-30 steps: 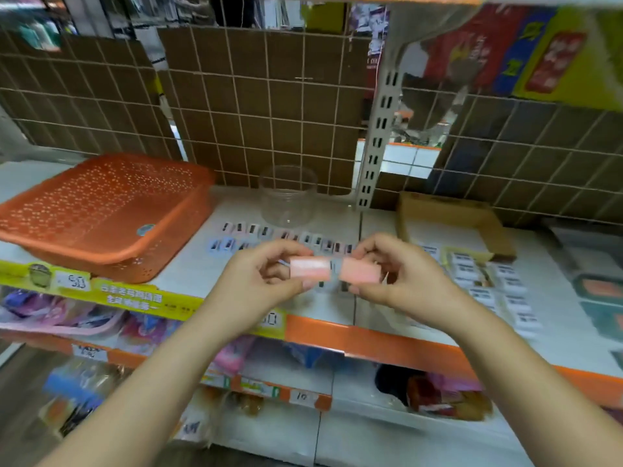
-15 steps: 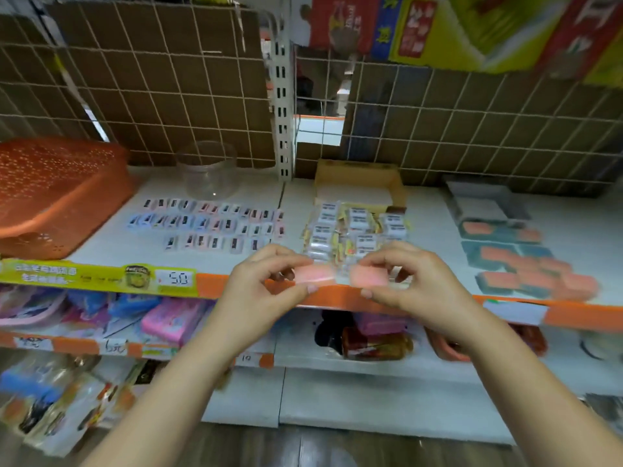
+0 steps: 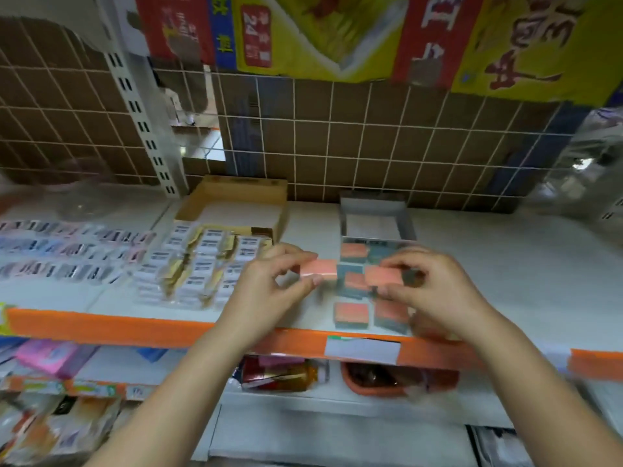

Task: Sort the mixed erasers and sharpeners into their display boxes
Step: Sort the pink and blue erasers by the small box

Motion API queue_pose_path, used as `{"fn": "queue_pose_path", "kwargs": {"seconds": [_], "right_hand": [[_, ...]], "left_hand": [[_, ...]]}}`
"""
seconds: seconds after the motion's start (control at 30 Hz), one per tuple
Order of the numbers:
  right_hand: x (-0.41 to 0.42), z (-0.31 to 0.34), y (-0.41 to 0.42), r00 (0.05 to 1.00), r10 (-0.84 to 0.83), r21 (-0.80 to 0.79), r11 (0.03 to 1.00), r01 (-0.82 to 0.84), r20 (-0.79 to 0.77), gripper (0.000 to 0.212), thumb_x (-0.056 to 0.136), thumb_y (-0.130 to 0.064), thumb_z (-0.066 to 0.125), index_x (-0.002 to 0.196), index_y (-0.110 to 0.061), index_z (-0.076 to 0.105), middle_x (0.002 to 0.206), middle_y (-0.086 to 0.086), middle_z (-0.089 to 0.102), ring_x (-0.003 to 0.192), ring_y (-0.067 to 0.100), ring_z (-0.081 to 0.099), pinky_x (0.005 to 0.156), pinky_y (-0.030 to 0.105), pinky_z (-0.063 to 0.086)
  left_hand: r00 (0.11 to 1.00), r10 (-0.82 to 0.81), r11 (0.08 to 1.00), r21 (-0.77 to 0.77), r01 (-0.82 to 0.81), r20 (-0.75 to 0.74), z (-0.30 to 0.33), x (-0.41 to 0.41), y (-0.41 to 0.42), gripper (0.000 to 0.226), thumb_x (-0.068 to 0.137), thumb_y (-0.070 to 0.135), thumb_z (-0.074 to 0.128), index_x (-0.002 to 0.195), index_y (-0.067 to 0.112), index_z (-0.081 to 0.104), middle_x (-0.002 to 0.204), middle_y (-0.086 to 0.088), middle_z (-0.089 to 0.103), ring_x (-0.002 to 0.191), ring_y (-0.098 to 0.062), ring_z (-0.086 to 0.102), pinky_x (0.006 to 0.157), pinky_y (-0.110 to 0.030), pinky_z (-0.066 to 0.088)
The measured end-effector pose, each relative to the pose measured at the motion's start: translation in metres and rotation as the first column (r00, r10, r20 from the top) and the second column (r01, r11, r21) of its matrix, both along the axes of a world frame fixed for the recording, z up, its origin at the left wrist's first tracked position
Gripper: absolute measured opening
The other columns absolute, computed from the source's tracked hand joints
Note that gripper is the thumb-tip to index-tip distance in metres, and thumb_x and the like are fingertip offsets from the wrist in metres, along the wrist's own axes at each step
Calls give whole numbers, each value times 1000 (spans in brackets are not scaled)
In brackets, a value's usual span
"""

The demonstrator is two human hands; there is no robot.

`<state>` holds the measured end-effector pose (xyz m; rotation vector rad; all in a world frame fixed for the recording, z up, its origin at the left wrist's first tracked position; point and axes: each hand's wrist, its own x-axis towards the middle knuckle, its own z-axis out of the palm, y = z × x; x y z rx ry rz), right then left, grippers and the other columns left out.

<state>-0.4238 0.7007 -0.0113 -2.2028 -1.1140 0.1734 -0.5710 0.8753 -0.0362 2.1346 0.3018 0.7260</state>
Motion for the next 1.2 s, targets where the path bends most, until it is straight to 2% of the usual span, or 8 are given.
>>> {"fn": "queue_pose_path", "kwargs": {"seconds": [0.1,0.23,0.57,0.77,0.9,1.0,1.1,1.2], "right_hand": [[37,-10,-7,998,-58,-6,998,58,11,33,67,-7,78,98,-10,70,95,0,59,90,14,53,72,18,34],[68,-23,5,997,-79,-77,994,80,15,26,72,-12,75,97,-14,68,91,-3,54,88,15,52,76,24,39],[95,-42,32,998,15,-145,989,-5,66,27,75,-26,73,101,-17,68,95,0,58,90,19,54,76,28,42],[99,-42,27,998,49,-162,986,-40,49,31,79,-27,69,107,-15,67,96,0,56,92,18,51,76,28,41],[97,-37,24,998,48,-134,990,-41,45,30,82,-25,66,110,-14,65,104,2,58,98,20,53,80,28,42],[94,-34,23,999,38,-110,993,-34,35,33,82,-24,66,113,-12,64,111,5,59,101,20,51,87,31,43],[91,-31,22,999,34,-107,994,-31,25,32,84,-23,65,114,-13,63,113,5,58,102,18,50,87,29,42],[84,-28,21,999,40,-93,995,-36,37,30,85,-19,63,114,-12,63,111,4,58,98,15,49,81,24,39]], "left_hand": [[996,69,997,36,-67,-51,-9,31,-11,25,77,11,72,102,11,69,92,4,60,80,0,54,71,-5,38],[982,98,995,20,-96,-164,-21,57,-15,28,80,13,69,107,9,67,98,1,59,82,-1,53,75,-14,43],[948,123,979,-118,-164,-293,-31,79,-14,29,81,11,67,110,7,65,105,-5,61,88,-11,56,69,-2,39],[946,107,953,-240,-186,-306,-32,85,-17,26,81,7,67,107,7,65,94,-2,64,77,-1,54,65,-1,40],[957,96,903,-380,-199,-273,-32,89,-18,23,81,1,66,101,12,64,90,-7,66,82,-15,60,74,-12,47],[961,96,855,-473,-212,-258,-33,90,-20,24,82,-7,61,99,10,62,83,-5,65,77,-11,60,70,-9,48],[956,111,874,-431,-225,-273,-35,91,-19,25,82,-8,60,90,16,63,79,1,65,76,-9,60,75,-13,48],[948,143,889,-385,-249,-284,-36,90,-17,25,81,-6,63,99,12,63,84,0,64,85,-18,60,87,-28,50]]}}
